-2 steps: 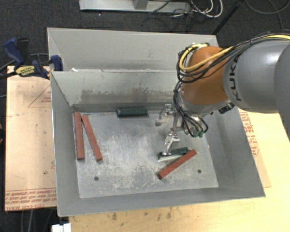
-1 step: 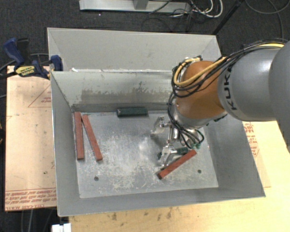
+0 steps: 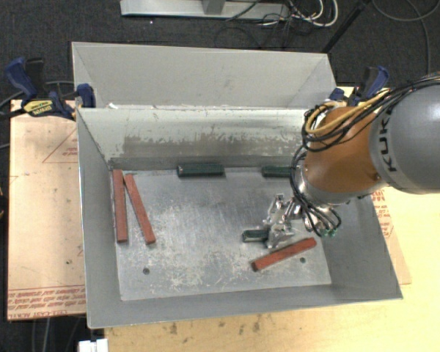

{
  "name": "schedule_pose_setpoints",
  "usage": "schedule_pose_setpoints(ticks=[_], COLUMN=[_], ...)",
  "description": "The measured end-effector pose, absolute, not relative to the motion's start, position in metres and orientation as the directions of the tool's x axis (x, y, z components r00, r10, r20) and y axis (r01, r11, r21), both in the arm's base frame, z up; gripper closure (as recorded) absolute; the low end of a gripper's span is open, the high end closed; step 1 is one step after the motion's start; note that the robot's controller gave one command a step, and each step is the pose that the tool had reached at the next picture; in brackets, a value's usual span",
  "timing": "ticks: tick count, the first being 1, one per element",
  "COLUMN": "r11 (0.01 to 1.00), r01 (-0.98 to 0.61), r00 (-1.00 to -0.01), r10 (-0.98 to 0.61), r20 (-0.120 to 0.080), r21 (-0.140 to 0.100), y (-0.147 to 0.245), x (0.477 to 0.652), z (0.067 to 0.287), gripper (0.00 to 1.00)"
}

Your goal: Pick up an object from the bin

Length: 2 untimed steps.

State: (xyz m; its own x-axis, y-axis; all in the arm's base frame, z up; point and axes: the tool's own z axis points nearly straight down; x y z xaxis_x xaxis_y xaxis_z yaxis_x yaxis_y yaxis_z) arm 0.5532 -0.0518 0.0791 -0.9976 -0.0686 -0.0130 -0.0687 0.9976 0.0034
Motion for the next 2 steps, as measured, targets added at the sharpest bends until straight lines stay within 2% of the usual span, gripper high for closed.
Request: schedule_pose_setpoints(ticks=[1,2], r11=[0.998,1.0], r01=[-0.068,0.02], r00=[-0.998,-1.0], r10=[-0.068,0.02], r20=[-0.013,-0.009], r21=[0.004,0.0], y=[-0.052,-0.063], x=[0.553,0.563], z=[0.079,0.268], gripper=[1.0,1.0])
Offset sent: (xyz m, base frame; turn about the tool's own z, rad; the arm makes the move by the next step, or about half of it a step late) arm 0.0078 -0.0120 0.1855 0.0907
